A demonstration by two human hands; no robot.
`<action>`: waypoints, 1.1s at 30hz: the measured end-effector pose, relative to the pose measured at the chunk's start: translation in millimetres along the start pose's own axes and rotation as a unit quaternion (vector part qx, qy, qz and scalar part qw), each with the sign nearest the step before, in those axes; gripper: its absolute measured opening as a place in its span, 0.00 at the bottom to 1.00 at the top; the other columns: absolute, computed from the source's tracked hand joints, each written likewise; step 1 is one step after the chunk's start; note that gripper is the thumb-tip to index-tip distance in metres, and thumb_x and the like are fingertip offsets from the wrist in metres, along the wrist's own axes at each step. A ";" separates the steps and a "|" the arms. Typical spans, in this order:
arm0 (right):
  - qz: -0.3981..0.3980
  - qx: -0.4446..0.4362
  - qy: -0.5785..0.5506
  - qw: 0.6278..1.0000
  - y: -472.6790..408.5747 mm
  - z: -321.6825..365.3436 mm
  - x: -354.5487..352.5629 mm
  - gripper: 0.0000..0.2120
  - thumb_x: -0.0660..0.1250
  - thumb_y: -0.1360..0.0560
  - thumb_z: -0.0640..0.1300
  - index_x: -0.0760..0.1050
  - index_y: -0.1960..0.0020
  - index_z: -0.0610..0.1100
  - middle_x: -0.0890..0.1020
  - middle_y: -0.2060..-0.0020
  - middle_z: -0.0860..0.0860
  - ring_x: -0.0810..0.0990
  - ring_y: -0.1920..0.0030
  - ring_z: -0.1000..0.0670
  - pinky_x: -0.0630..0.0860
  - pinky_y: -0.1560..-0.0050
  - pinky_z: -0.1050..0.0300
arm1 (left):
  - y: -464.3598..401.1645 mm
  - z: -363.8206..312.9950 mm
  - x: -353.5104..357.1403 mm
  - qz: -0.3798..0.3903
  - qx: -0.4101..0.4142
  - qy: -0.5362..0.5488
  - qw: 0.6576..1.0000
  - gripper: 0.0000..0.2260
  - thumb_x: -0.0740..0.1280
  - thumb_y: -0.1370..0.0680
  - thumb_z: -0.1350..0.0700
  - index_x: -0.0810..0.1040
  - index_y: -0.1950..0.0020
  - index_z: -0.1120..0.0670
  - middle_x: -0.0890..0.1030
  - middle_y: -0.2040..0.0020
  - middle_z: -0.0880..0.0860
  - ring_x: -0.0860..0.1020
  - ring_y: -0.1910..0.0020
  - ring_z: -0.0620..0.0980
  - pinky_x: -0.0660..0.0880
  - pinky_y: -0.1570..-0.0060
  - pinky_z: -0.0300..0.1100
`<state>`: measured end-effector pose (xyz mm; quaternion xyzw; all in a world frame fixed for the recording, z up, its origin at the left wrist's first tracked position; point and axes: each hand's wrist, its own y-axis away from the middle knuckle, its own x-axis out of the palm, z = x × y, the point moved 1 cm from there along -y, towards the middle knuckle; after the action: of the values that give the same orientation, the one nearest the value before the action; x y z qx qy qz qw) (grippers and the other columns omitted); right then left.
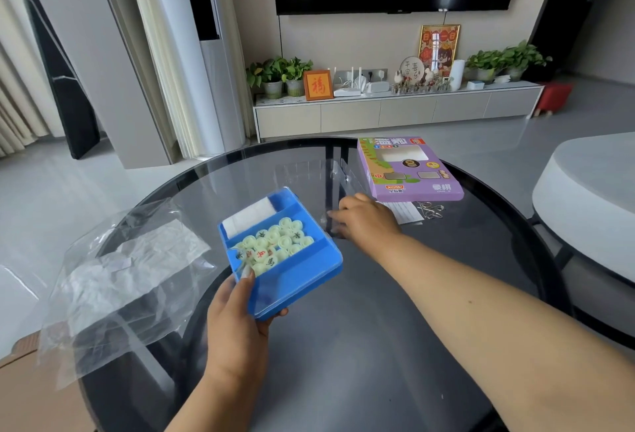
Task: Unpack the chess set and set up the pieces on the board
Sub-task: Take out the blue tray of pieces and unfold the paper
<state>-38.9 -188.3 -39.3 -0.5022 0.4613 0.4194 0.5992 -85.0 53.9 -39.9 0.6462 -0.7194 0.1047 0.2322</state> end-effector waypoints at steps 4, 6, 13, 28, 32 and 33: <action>0.016 0.068 -0.024 0.997 -35.2 -9.4 10.3 0.13 0.59 0.21 0.44 0.75 0.39 0.43 0.74 0.49 0.48 0.71 0.43 0.46 0.70 0.53 0.55 | -4.6 0.8 0.9 0.031 -0.023 -0.027 0.999 0.09 0.59 0.20 0.58 0.78 0.48 0.58 0.84 0.60 0.52 0.81 0.65 0.47 0.77 0.73 0.40; 0.025 0.069 0.004 0.997 -47.1 -10.3 8.8 0.15 0.59 0.21 0.40 0.73 0.35 0.42 0.75 0.46 0.46 0.69 0.39 0.44 0.73 0.46 0.51 | -6.4 0.5 1.0 0.036 -0.034 -0.024 0.998 0.09 0.59 0.20 0.58 0.78 0.48 0.59 0.84 0.61 0.52 0.81 0.66 0.47 0.78 0.73 0.40; 0.088 0.083 0.055 0.991 -80.0 -17.1 8.1 0.30 0.56 0.25 0.30 0.57 0.24 0.44 0.69 0.35 0.43 0.64 0.32 0.41 0.70 0.36 0.47 | -13.0 2.4 0.8 0.049 -0.051 -0.038 0.997 0.10 0.60 0.20 0.56 0.78 0.45 0.59 0.85 0.57 0.53 0.83 0.64 0.50 0.79 0.73 0.43; -0.095 0.109 -0.122 0.982 -44.1 3.2 -4.9 0.17 0.56 0.20 0.43 0.70 0.32 0.45 0.74 0.39 0.47 0.68 0.37 0.45 0.68 0.38 0.52 | -10.2 6.1 1.9 0.054 -0.013 -0.088 0.995 0.09 0.59 0.19 0.57 0.77 0.48 0.58 0.85 0.58 0.52 0.82 0.63 0.48 0.79 0.69 0.44; -0.009 0.199 -0.302 0.932 -6.2 29.4 -14.4 0.17 0.56 0.20 0.53 0.76 0.50 0.41 0.80 0.54 0.46 0.78 0.53 0.45 0.73 0.52 0.53 | -10.0 7.1 1.1 0.065 -0.007 -0.100 0.993 0.09 0.58 0.19 0.57 0.77 0.48 0.58 0.85 0.58 0.50 0.82 0.61 0.48 0.79 0.67 0.44; 0.016 0.205 -0.340 0.918 2.6 35.4 -14.9 0.20 0.57 0.21 0.56 0.75 0.53 0.39 0.79 0.59 0.46 0.77 0.57 0.45 0.72 0.56 0.54 | -10.2 7.6 0.8 0.066 -0.008 -0.102 0.993 0.09 0.59 0.19 0.57 0.77 0.48 0.57 0.85 0.58 0.50 0.82 0.61 0.48 0.79 0.67 0.44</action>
<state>-40.1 -153.5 -22.8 -0.1883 0.3139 0.4700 0.8032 -76.6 48.3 -47.7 0.6025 -0.7813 0.0475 0.1557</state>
